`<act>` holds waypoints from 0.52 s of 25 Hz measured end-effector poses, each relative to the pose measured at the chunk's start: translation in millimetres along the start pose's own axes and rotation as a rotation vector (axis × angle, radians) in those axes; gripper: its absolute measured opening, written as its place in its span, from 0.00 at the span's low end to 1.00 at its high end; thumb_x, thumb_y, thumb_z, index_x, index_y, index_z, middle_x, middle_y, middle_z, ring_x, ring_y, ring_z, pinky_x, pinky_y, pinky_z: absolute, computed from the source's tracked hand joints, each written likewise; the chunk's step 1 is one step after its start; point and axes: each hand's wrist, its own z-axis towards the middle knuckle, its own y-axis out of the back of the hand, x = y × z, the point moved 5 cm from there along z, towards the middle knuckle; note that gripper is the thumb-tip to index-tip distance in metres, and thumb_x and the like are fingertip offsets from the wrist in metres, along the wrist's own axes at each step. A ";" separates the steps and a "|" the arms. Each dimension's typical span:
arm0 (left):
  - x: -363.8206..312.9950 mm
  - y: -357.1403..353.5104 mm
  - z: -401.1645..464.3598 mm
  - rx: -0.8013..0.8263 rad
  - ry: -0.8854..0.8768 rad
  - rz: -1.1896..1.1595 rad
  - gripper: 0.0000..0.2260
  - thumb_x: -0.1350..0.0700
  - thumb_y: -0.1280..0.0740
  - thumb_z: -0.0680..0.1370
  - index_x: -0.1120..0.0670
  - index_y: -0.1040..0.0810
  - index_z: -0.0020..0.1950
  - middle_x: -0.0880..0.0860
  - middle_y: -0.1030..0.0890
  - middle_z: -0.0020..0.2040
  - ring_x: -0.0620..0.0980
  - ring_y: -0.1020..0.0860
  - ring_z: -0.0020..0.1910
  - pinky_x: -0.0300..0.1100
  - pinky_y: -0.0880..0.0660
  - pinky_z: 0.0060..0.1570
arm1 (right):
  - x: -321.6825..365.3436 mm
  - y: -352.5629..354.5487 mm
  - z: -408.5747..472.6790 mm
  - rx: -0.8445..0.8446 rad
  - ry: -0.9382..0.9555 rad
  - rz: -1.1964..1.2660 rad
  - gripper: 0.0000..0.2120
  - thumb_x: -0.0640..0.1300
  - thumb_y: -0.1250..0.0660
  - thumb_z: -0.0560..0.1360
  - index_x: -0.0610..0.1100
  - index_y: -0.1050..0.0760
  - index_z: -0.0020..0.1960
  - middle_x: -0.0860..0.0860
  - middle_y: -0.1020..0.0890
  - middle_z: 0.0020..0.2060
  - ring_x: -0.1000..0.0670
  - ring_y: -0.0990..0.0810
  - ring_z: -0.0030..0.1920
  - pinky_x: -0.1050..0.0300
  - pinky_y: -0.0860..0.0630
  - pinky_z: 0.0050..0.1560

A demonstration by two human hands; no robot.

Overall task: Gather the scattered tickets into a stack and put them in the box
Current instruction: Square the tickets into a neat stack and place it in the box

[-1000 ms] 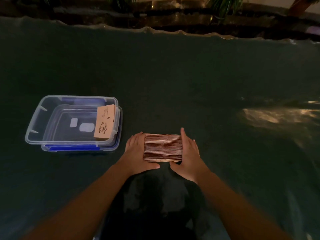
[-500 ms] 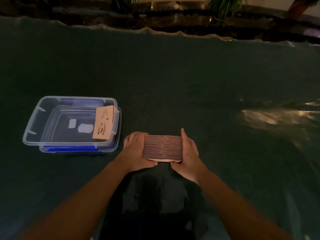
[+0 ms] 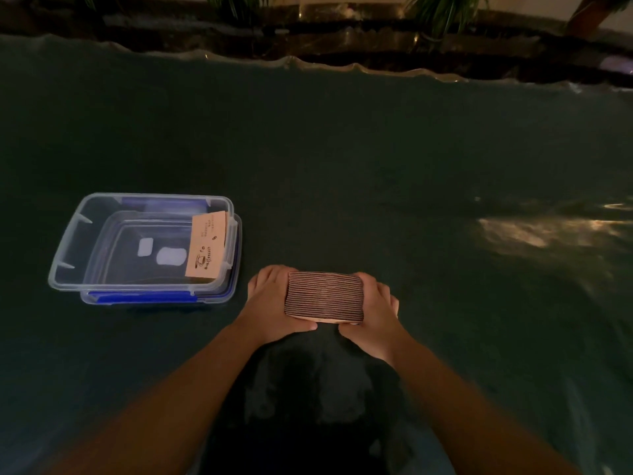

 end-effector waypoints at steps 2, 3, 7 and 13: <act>0.6 3.7 -4.2 0.014 0.014 -0.130 0.41 0.42 0.16 0.60 0.42 0.32 0.68 0.43 0.30 0.67 0.47 0.35 0.71 0.52 0.36 0.74 | 2.5 4.4 -4.5 0.017 -0.023 0.069 0.44 0.44 0.22 0.68 0.61 0.42 0.76 0.52 0.36 0.70 0.44 0.39 0.74 0.46 0.32 0.71; 1.3 7.6 -7.5 0.036 0.026 -0.228 0.40 0.44 0.16 0.59 0.41 0.31 0.66 0.42 0.29 0.66 0.45 0.32 0.70 0.52 0.33 0.72 | 4.9 6.0 -7.6 0.024 -0.029 0.115 0.43 0.44 0.22 0.66 0.63 0.40 0.73 0.54 0.35 0.68 0.45 0.37 0.72 0.47 0.30 0.69; -0.6 27.9 -25.9 0.163 0.017 -0.672 0.38 0.58 0.14 0.62 0.41 0.28 0.66 0.43 0.19 0.63 0.42 0.21 0.65 0.49 0.24 0.65 | 20.5 6.1 -22.3 0.041 -0.003 0.416 0.41 0.42 0.18 0.56 0.62 0.29 0.64 0.50 0.21 0.64 0.46 0.21 0.67 0.38 0.19 0.64; -9.6 57.7 -48.4 0.069 0.119 -1.353 0.39 0.64 0.19 0.62 0.48 0.28 0.70 0.54 0.16 0.61 0.53 0.18 0.63 0.46 0.17 0.52 | 88.4 -16.6 -45.6 0.189 -0.070 0.856 0.42 0.39 0.20 0.54 0.46 0.26 0.67 0.48 0.12 0.60 0.43 0.17 0.65 0.51 0.18 0.53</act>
